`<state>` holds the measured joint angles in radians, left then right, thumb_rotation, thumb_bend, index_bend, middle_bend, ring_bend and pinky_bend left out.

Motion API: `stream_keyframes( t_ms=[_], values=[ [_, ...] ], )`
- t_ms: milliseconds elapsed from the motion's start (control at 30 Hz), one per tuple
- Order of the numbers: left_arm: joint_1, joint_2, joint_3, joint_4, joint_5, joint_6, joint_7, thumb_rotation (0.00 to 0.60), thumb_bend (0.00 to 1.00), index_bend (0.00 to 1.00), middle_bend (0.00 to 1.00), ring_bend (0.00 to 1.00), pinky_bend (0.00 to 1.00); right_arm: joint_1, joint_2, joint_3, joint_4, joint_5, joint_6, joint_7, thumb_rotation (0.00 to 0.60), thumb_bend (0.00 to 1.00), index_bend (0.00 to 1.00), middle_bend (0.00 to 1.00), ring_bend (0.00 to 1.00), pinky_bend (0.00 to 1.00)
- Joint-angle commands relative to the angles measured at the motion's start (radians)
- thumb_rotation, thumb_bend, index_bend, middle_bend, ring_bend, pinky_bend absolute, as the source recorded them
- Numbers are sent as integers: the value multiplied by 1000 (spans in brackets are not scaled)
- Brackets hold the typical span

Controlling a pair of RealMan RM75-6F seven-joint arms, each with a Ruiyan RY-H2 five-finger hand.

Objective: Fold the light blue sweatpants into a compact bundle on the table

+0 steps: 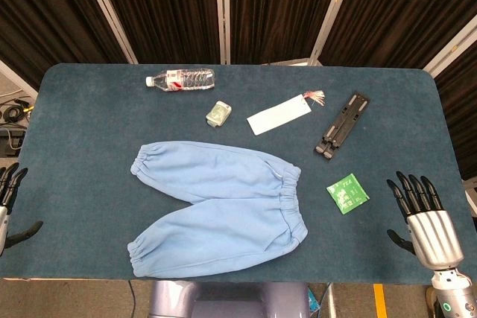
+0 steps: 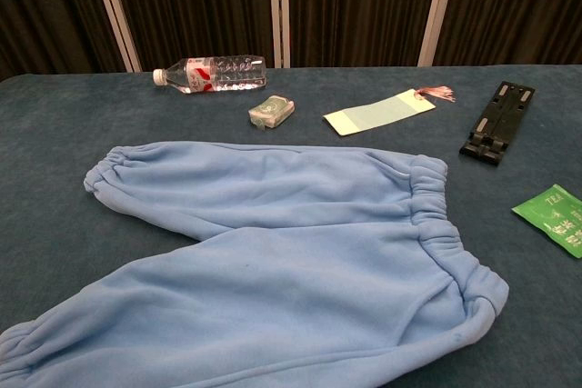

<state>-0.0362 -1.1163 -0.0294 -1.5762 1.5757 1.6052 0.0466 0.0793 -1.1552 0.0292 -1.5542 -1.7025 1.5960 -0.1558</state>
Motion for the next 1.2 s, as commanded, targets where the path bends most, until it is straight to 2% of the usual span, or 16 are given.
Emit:
stream_keyframes(
  t_ms=[33, 200, 367, 567, 667, 867, 1000, 1200],
  values=[
    [-1, 0, -1, 0, -2, -3, 1, 600, 0, 0, 0, 0, 0, 3, 2, -4, 0, 0, -11, 7, 600, 0, 0, 0, 0, 0],
    [1, -3, -7, 2, -12, 0, 6, 600, 0, 0, 0, 0, 0, 37, 18, -42, -18, -31, -91, 49, 600, 0, 0, 0, 0, 0],
    [-1, -8, -13, 3, -27, -9, 19, 600, 0, 0, 0, 0, 0, 154, 18, -121, 45, -204, -237, 107, 600, 0, 13, 0, 0, 0],
    [-11, -18, -27, 7, -61, -35, 36, 600, 0, 0, 0, 0, 0, 282, -48, -183, 153, -390, -321, 151, 600, 0, 60, 13, 0, 8],
    [-18, -21, -33, 13, -79, -52, 39, 600, 0, 0, 0, 0, 0, 326, -97, -186, 189, -431, -346, 134, 600, 0, 98, 78, 17, 92],
    [-22, -24, -37, 23, -97, -68, 35, 600, 0, 0, 0, 0, 0, 381, -180, -178, 232, -448, -395, 96, 600, 0, 182, 192, 140, 261],
    [-25, -25, -40, 29, -106, -77, 33, 600, 0, 0, 0, 0, 0, 415, -246, -164, 269, -465, -425, 16, 600, 0, 192, 206, 164, 281],
    [-26, -26, -40, 30, -107, -78, 33, 600, 0, 0, 0, 0, 0, 447, -285, -151, 272, -427, -482, -43, 600, 0, 195, 203, 168, 282]
  ],
)
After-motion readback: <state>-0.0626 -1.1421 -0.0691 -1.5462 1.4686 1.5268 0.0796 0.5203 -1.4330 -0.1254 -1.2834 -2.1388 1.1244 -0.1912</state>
